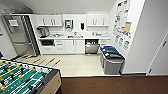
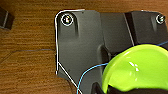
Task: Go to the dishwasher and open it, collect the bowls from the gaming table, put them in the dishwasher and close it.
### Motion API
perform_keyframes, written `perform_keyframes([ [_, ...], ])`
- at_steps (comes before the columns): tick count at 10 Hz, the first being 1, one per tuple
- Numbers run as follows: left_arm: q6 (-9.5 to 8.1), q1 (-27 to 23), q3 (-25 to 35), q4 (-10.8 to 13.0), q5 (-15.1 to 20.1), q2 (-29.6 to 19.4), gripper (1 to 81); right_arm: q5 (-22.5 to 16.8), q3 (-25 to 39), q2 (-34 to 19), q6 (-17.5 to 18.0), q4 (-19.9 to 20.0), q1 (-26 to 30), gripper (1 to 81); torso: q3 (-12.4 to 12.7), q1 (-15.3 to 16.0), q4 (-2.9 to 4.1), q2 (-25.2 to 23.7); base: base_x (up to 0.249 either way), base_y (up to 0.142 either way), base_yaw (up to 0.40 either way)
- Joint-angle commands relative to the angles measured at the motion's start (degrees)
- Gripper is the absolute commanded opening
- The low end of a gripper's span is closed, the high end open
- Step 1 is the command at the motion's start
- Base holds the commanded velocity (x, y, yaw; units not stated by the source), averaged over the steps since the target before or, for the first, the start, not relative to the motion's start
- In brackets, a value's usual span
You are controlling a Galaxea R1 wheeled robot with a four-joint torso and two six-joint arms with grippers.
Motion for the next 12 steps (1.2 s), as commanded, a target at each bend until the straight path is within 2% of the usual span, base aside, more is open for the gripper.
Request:
perform_keyframes([
  [1, 0.37, -1.8, -0.1, 0.3, 2.5, -0.3, 1.0, -3.6, 0.2, -0.6, -0.2, -0.5, 1.8, 1.0, 0.0, 0.0, -0.02, 0.0, 0.192, -0.096, 0.000],
  [8, 0.37, -1.8, -0.1, 0.3, 2.5, -0.4, 1.0, -3.5, 0.0, -0.4, -0.2, -0.5, 1.8, 1.0, 0.0, -0.1, -0.02, 0.0, 0.192, -0.094, 0.000],
  [12, 0.37, -1.8, -0.1, 0.3, 2.5, -0.3, 1.0, -3.6, -0.1, -0.4, -0.2, -0.5, 1.8, 1.0, 0.0, -0.1, -0.02, 0.0, 0.192, 0.000, 0.000],
])
